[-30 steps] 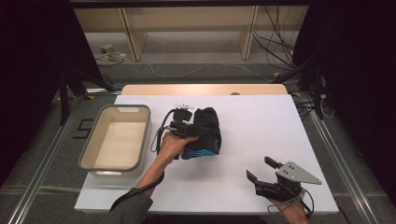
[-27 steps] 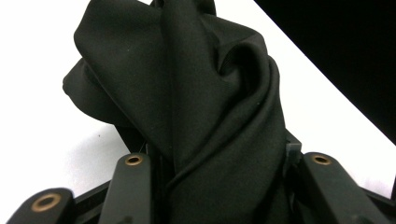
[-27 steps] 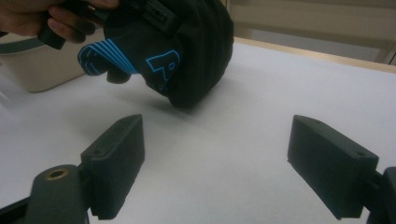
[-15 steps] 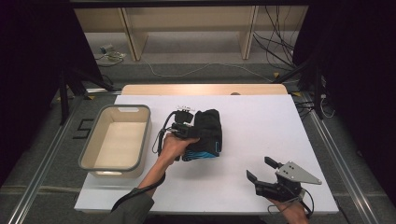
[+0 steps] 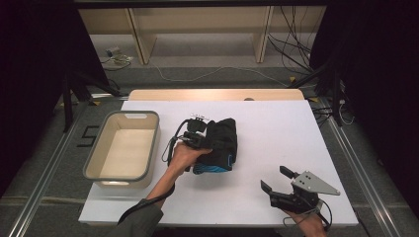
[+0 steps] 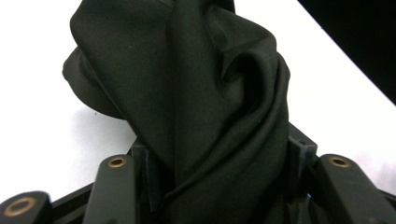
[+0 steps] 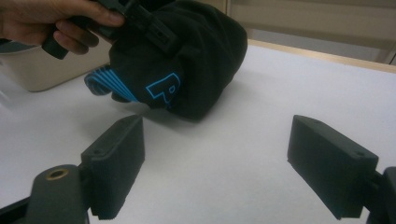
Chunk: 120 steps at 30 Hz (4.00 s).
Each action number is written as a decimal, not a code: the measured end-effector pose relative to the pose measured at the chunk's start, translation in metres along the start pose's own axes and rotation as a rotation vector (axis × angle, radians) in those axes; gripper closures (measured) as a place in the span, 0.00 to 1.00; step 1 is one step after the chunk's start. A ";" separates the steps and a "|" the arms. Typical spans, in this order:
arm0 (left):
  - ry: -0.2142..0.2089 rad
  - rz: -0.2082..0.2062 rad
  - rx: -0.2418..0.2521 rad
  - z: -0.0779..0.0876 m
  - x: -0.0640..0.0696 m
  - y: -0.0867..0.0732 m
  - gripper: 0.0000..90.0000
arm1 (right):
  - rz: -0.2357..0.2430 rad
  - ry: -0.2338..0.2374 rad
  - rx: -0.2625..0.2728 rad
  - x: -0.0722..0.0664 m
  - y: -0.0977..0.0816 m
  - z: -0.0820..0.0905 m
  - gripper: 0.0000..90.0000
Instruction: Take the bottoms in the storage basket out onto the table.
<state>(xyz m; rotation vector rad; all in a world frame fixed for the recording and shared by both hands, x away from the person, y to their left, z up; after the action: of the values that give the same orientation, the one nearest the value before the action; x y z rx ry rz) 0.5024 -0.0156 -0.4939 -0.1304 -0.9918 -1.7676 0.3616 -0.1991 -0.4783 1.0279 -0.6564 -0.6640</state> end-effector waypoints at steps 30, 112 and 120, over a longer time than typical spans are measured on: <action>0.000 0.030 -0.025 0.021 -0.016 -0.009 0.32 | -0.003 0.000 -0.003 0.000 -0.001 -0.001 0.22; -0.192 -0.205 0.306 0.093 0.003 -0.019 0.18 | -0.003 0.002 -0.003 -0.001 0.000 -0.001 0.22; -0.184 -0.228 0.339 0.099 0.003 -0.022 0.18 | 0.000 0.002 -0.003 -0.001 -0.001 -0.001 0.22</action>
<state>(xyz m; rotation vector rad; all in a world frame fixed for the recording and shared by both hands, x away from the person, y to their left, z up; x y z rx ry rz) 0.4471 0.0510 -0.4404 0.0373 -1.4740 -1.7845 0.3614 -0.1977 -0.4796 1.0258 -0.6536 -0.6632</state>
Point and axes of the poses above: each handheld gripper's, and its own axes: z roughly backward along the jaws, y roughly out of its top, x roughly to its right, the point moved 10 cm from there along -z, roughly forward along the jaws, and after that the axes turned 12 degrees about z, right-handed, at the moved point
